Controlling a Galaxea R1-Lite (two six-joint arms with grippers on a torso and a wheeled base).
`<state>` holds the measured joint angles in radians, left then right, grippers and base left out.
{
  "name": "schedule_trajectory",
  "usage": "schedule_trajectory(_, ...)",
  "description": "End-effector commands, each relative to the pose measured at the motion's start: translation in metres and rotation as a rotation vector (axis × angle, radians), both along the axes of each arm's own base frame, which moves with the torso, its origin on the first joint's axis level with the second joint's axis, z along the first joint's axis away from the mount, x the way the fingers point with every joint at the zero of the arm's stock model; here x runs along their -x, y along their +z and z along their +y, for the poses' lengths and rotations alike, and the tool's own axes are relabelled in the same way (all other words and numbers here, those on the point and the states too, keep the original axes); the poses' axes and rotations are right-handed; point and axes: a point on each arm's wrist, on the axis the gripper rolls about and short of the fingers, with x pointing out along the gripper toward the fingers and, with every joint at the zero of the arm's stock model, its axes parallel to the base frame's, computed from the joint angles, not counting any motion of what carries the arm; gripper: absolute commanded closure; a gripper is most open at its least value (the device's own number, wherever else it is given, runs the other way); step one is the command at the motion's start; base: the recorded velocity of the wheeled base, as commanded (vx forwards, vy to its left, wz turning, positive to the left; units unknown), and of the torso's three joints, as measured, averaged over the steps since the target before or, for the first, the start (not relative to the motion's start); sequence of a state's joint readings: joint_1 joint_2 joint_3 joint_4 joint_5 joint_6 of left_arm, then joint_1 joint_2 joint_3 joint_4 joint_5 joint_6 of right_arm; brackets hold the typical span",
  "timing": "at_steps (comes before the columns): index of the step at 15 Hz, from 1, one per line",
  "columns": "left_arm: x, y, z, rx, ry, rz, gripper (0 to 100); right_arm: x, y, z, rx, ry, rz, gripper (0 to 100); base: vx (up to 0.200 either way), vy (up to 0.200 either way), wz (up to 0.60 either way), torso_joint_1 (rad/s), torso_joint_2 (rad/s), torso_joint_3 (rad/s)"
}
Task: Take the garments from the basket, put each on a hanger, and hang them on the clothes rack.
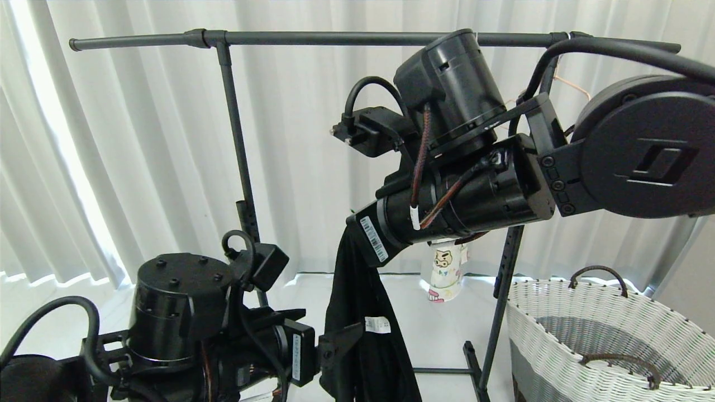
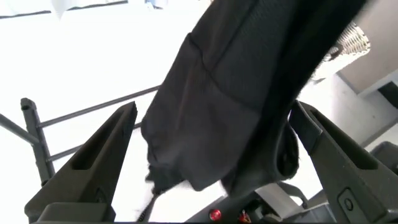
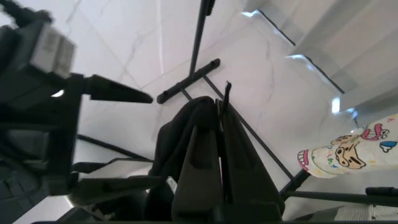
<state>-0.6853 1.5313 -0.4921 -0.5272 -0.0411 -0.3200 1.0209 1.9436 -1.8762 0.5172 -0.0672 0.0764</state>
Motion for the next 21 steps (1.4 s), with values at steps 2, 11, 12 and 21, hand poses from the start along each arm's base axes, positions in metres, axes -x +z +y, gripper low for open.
schedule_trajectory(2, -0.005, -0.008, -0.027, -0.013, -0.07, 0.028, 0, 0.003, 0.003, -0.002, -0.006, 0.002, -0.005, 100, 0.0, 0.0, 0.0, 0.0, 0.0, 0.0)
schedule_trajectory(11, 0.002, -0.033, -0.002, -0.1, 0.024, 0.097, 0, 0.002, 0.003, -0.002, -0.004, -0.001, -0.003, 100, 0.0, 0.0, 0.0, 0.0, 0.0, 0.0)
schedule_trajectory(12, 0.008, -0.031, 0.002, -0.092, 0.022, 0.096, 0, 0.002, 0.002, -0.002, -0.003, -0.001, -0.002, 100, 0.0, 0.0, 0.0, 0.0, 0.0, 0.0)
schedule_trajectory(21, 0.027, -0.015, 0.011, 0.017, -0.038, 0.09, 0, 0.006, 0.003, 0.001, -0.006, 0.014, -0.003, 100, 0.0, 0.0, 0.0, 0.0, 0.0, 0.0)
